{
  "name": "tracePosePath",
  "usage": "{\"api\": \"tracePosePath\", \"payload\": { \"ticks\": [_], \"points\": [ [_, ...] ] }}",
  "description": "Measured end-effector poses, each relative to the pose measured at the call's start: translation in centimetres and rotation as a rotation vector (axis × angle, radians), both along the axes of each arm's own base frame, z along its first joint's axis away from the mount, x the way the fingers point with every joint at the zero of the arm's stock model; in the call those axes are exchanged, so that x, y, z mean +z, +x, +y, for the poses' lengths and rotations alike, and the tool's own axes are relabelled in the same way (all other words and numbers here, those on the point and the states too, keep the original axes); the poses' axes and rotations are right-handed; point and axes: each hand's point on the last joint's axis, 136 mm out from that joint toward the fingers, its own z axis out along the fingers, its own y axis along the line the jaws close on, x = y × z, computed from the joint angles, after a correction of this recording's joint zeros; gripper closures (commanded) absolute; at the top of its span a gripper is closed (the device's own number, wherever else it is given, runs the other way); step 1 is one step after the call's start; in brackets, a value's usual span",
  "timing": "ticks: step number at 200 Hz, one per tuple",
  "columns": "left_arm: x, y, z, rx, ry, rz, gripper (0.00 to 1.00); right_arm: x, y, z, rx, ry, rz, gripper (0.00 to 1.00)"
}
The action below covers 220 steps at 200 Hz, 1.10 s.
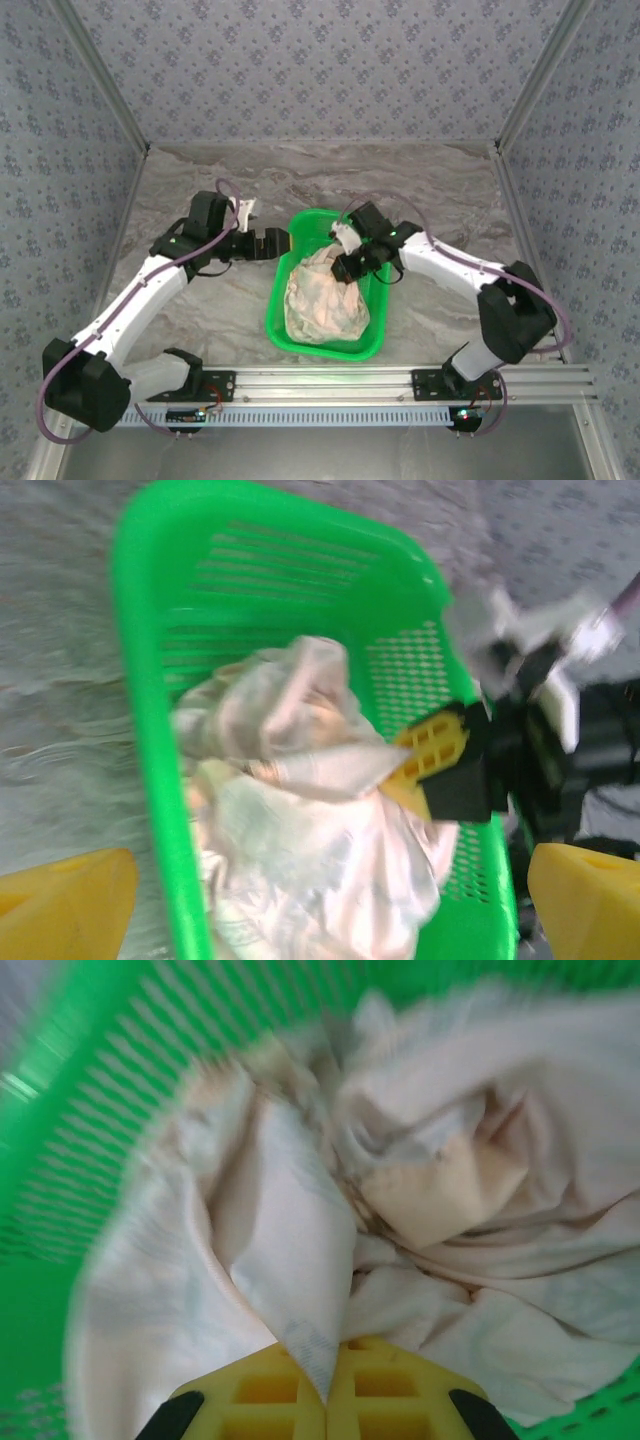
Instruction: Fold the inside-out t-shirt
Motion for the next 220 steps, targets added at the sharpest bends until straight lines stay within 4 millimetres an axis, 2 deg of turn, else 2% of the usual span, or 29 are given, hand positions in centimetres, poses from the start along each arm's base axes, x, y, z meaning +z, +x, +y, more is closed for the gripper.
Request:
{"api": "tracePosePath", "payload": {
  "ticks": [27,38,51,77,106,153,166,180,190,198,211,220],
  "points": [
    [1.4,-2.5,-4.2,-0.222,-0.017,-0.163,0.0,7.8,2.2,1.9,-0.004,0.164,-0.132,1.0],
    [1.4,-3.2,-5.8,-0.285,0.016,-0.258,0.0,10.4,2.7,2.5,0.004,0.219,-0.176,1.0],
    [1.1,-3.0,-7.1,-0.32,0.055,-0.351,0.0,12.2,2.9,2.8,0.01,0.261,-0.205,1.0],
    [-1.2,-0.8,-8.1,-0.303,0.131,-0.484,0.0,13.2,2.9,2.4,-0.003,0.299,-0.188,1.0],
    [-3.8,0.4,-8.8,-0.303,0.209,-0.562,0.0,13.7,2.8,2.2,-0.012,0.329,-0.159,1.0],
    [-2.8,1.9,-10.1,-0.298,0.234,-0.752,0.01,14.6,2.3,0.9,-0.026,0.355,-0.134,1.0],
    [-2.5,2.1,-10.8,-0.306,0.205,-0.773,0.22,14.8,2.3,0.7,-0.033,0.363,-0.132,1.0],
    [-2.5,2.3,-11.4,-0.313,0.186,-0.774,0.5,14.8,2.5,0.3,-0.048,0.361,-0.128,1.0],
    [-2.5,2.4,-11.7,-0.319,0.176,-0.773,0.75,14.7,2.7,0.0,-0.059,0.358,-0.126,0.99],
    [-2.4,2.5,-11.8,-0.323,0.166,-0.776,0.99,14.7,2.8,-0.2,-0.064,0.359,-0.128,0.95],
    [-2.0,2.6,-11.8,-0.327,0.146,-0.777,1.0,15.0,2.6,-0.6,-0.07,0.367,-0.138,0.81],
    [-1.8,2.6,-11.7,-0.328,0.125,-0.768,1.0,15.1,2.3,-1.1,-0.085,0.373,-0.138,0.6]
  ]
}}
